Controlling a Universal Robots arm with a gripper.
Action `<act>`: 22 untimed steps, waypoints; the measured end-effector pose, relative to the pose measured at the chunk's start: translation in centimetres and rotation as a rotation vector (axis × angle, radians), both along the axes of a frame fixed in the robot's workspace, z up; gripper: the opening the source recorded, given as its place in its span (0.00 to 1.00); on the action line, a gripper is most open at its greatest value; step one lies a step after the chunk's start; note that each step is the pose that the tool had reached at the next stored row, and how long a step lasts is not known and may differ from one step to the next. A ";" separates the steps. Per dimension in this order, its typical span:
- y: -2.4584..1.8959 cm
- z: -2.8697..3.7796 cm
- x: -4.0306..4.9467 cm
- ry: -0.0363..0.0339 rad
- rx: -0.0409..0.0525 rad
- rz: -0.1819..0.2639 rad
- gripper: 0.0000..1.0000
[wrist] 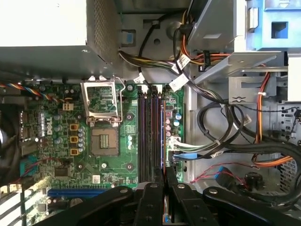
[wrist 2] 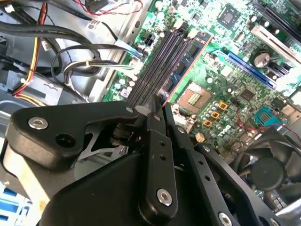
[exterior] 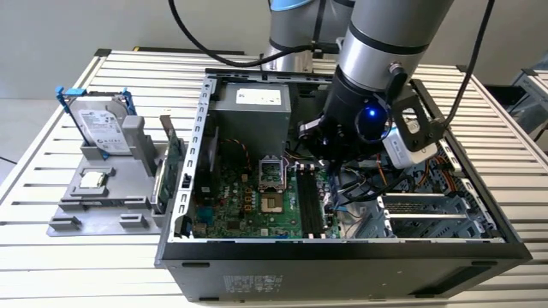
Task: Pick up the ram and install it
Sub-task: 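Insert the ram into the slot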
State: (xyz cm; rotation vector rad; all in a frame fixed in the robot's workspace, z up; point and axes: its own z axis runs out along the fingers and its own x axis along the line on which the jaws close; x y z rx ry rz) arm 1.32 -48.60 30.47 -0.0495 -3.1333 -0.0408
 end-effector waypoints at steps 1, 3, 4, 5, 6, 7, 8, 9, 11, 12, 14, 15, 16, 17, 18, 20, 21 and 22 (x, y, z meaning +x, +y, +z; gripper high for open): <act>0.00 -0.11 0.00 0.0000 0.0000 0.000 0.00; 0.00 -0.38 0.00 0.0000 0.0000 0.000 0.00; 0.01 -0.51 0.00 0.0000 0.0000 0.000 0.00; 0.01 -0.62 0.00 0.0000 0.0000 0.000 0.00; 0.01 -0.75 0.00 0.0000 0.0000 0.000 0.00; 0.01 -0.85 0.00 0.0000 -0.0001 0.000 0.00; 0.03 -0.96 0.01 0.0000 -0.0001 0.000 0.00; 0.04 -1.08 0.01 0.0000 0.0000 0.000 0.00; 0.06 -1.26 0.01 0.0000 0.0000 0.000 0.00; 0.08 -1.37 0.01 0.0000 0.0001 0.000 0.00; 0.11 -1.63 0.00 0.0000 0.0000 0.000 0.00; 0.12 -1.79 0.00 0.0000 -0.0001 0.000 0.00; 0.13 -1.94 0.01 0.0000 0.0000 0.000 0.00; 0.15 -2.07 0.00 0.0000 0.0000 0.000 0.00; 0.16 -2.19 0.00 0.0000 0.0000 0.000 0.00; 0.21 -2.41 0.01 0.0000 0.0000 0.000 0.00; 0.24 -2.52 0.01 0.0000 0.0000 0.000 0.00; 0.26 -2.61 0.02 0.0000 0.0000 0.000 0.00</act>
